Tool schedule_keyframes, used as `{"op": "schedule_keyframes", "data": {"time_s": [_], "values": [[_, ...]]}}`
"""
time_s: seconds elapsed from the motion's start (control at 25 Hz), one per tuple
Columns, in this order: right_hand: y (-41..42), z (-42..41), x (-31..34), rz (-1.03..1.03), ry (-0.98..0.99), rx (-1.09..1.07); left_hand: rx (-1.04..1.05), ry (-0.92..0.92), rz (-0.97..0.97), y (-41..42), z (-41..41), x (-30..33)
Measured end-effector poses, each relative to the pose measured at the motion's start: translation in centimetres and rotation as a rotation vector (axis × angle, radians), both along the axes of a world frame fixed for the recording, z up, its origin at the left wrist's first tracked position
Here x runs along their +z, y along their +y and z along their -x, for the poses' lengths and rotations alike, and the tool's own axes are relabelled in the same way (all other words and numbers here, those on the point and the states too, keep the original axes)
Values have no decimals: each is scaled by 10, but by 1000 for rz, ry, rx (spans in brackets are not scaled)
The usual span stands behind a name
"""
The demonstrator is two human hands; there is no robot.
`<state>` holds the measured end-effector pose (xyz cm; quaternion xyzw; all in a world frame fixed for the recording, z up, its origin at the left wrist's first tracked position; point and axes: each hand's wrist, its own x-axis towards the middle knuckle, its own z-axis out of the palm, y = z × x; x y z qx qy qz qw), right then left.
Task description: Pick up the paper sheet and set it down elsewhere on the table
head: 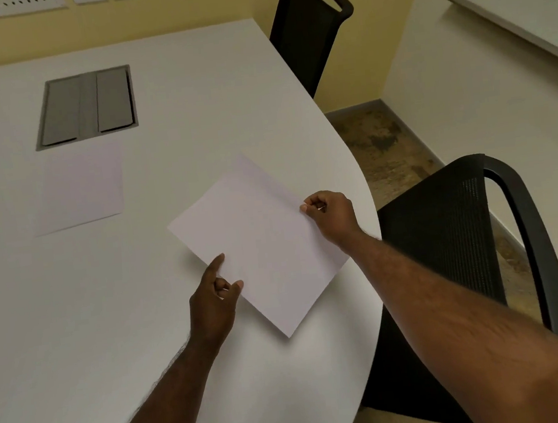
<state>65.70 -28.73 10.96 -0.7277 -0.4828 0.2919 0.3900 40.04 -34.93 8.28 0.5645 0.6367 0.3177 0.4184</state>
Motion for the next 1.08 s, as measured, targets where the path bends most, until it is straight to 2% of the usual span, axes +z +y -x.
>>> {"op": "schedule_keyframes", "data": {"time_s": [0.36, 0.6, 0.68, 0.8, 0.96, 1.08], "values": [[37, -25, -58, 248, -278, 186, 101, 42, 233, -8, -56, -65], [37, -27, -88, 318, -534, 331, 115, 173, 284, -8, -72, -89], [30, -25, -96, 330, -697, 435, 95, 245, 290, -8, -74, -89], [16, -17, -108, 357, -795, 563, 48, 412, 310, -9, -76, -88], [9, -19, -116, 438, -778, 653, -37, 782, 167, -16, -76, -94], [12, -27, -114, 447, -754, 680, -118, 793, 137, -22, -75, -103]]}}
